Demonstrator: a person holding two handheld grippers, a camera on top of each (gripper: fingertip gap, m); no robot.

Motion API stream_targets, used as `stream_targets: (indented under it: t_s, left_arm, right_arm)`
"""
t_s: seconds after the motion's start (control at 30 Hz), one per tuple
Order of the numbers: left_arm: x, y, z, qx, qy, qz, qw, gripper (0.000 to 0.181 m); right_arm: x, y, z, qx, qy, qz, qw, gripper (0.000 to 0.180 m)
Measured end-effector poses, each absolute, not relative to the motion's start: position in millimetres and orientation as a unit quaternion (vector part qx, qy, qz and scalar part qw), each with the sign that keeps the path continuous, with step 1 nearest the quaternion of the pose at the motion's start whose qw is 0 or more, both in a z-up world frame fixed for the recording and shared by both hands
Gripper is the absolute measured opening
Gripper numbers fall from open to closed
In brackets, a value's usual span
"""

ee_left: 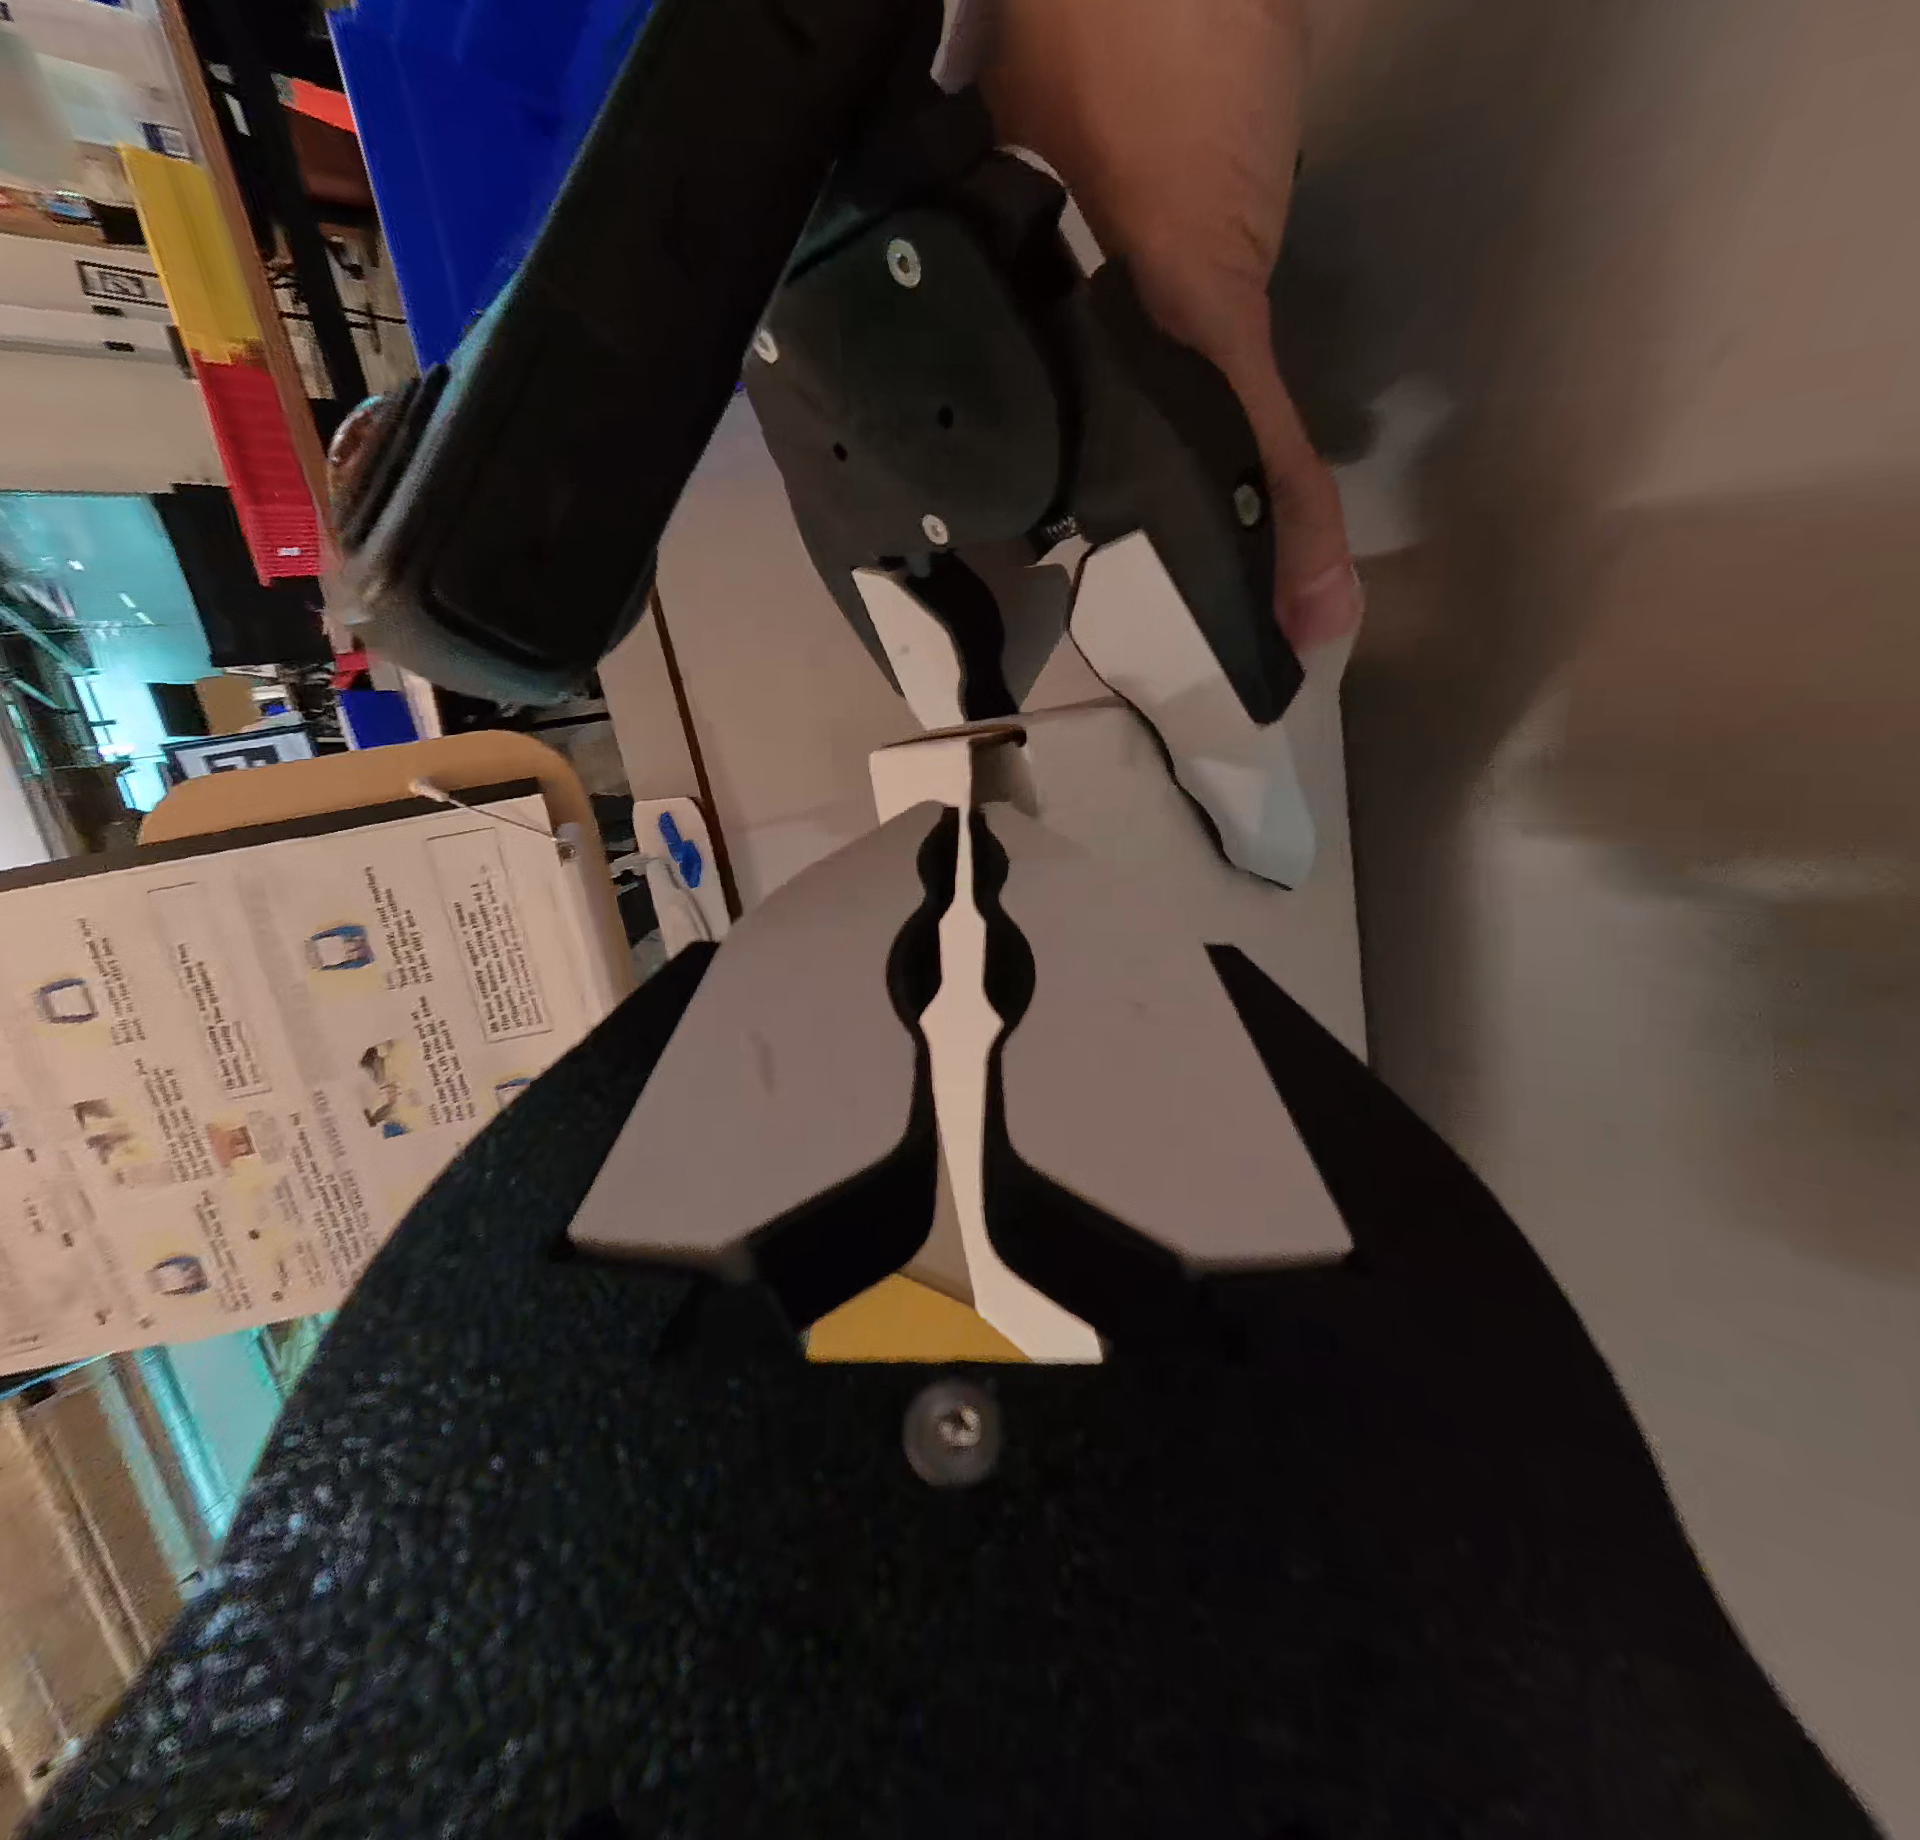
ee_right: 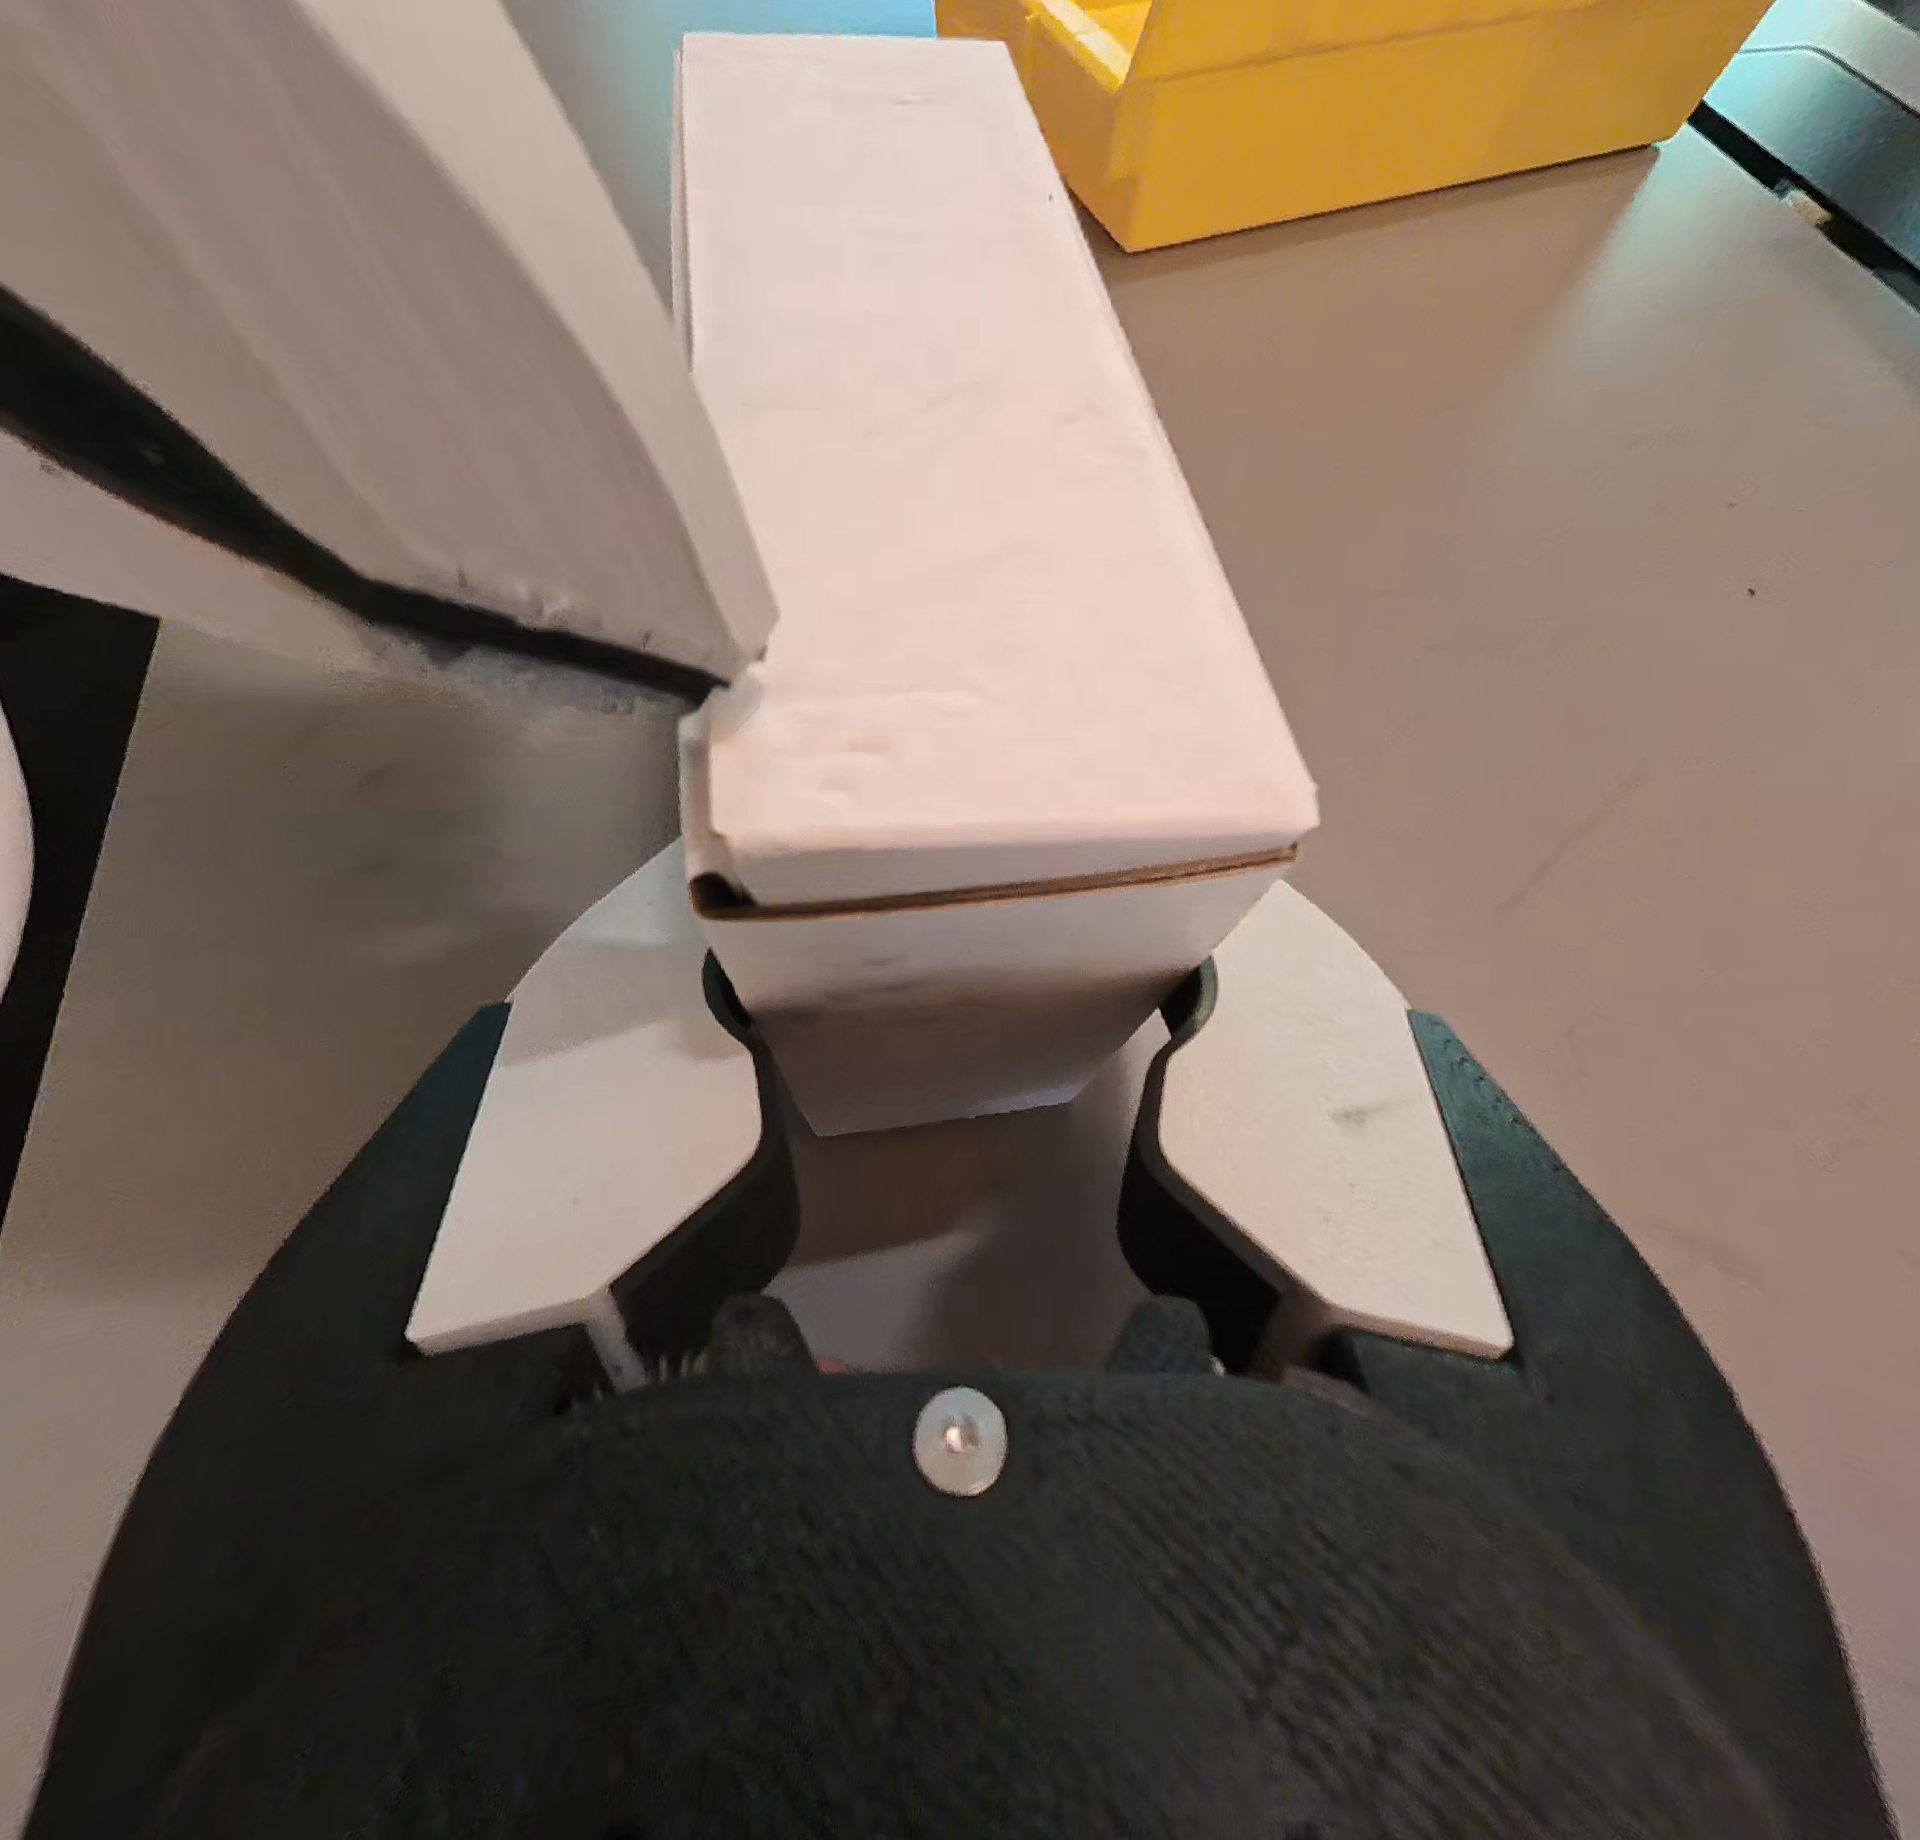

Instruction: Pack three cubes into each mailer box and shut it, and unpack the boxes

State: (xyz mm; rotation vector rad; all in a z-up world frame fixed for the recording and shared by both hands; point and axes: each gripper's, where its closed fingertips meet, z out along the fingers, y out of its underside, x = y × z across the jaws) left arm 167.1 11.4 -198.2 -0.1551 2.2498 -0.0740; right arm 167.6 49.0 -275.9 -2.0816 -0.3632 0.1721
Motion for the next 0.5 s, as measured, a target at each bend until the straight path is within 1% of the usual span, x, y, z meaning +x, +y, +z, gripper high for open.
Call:
stream_targets:
  t_s: [0.03,0.1,0.17,0.4,0.5]
  left_arm:
    - [167,11,-198,-0.060,0.898,-0.027,0.435,0.001]
    - [170,12,-195,-0.070,0.885,-0.036,0.459,0.007]
    - [167,11,-198,-0.083,0.883,-0.062,0.457,0.009]
    - [158,24,-206,-0.105,0.886,-0.067,0.446,0.007]
    - [159,23,-206,-0.090,0.884,-0.052,0.456,0.005]
  right_arm:
    - [168,49,-276,-0.857,-0.149,0.070,0.489,0.079]
    - [168,49,-275,-0.853,-0.146,0.075,0.495,0.078]
    - [167,50,-275,-0.851,-0.149,0.077,0.498,0.078]
    - [167,50,-276,-0.850,-0.162,0.065,0.497,0.079]
    - [166,50,-276,-0.849,-0.165,0.064,0.497,0.078]
